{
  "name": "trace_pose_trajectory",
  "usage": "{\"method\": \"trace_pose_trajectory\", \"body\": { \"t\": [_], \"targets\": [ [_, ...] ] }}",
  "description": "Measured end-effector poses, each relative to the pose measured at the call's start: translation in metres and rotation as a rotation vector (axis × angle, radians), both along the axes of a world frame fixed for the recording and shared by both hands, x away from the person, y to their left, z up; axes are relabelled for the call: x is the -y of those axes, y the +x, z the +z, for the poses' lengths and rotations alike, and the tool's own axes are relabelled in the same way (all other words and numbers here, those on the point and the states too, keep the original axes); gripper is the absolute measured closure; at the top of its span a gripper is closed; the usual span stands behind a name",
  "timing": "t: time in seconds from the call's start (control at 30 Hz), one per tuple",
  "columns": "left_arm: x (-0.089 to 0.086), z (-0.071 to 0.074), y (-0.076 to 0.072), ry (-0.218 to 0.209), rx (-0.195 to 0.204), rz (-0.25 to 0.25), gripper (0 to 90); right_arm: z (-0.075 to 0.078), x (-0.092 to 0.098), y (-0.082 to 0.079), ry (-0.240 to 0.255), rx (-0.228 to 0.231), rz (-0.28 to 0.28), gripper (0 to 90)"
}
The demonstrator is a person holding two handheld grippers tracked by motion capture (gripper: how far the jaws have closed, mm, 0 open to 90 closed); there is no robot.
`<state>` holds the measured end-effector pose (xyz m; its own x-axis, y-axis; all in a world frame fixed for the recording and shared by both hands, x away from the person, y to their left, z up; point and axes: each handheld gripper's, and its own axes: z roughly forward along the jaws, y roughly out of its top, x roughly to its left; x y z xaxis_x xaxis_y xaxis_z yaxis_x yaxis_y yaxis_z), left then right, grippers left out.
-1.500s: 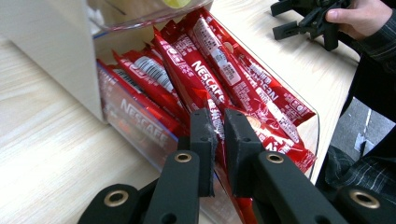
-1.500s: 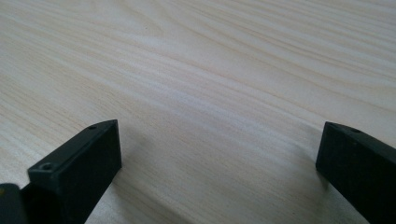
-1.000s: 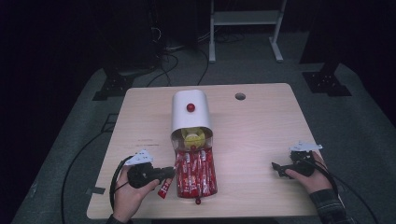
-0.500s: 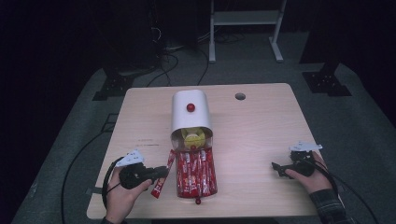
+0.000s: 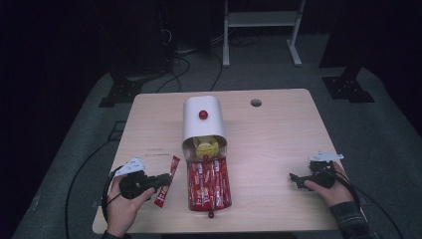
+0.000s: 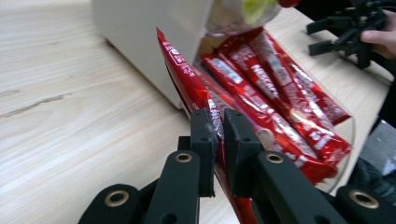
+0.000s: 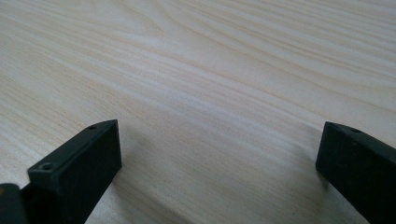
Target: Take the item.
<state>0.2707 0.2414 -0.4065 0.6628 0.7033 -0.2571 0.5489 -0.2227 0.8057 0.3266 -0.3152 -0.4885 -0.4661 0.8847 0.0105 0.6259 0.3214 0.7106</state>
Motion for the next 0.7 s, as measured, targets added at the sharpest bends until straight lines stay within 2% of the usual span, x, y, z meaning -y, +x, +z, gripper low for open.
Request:
{"method": "trace_pose_trajectory", "body": {
  "t": [0.27, 0.7],
  "targets": [
    [-0.013, -0.002, 0.010, 0.006, 0.005, 0.051, 83.2, 0.000, 0.000, 0.000, 0.000, 0.000, -0.001, 0.0],
    [-0.016, -0.011, 0.030, 0.017, -0.004, 0.088, 83.1, 0.000, 0.000, 0.000, 0.000, 0.000, -0.001, 0.0]
  ]
}}
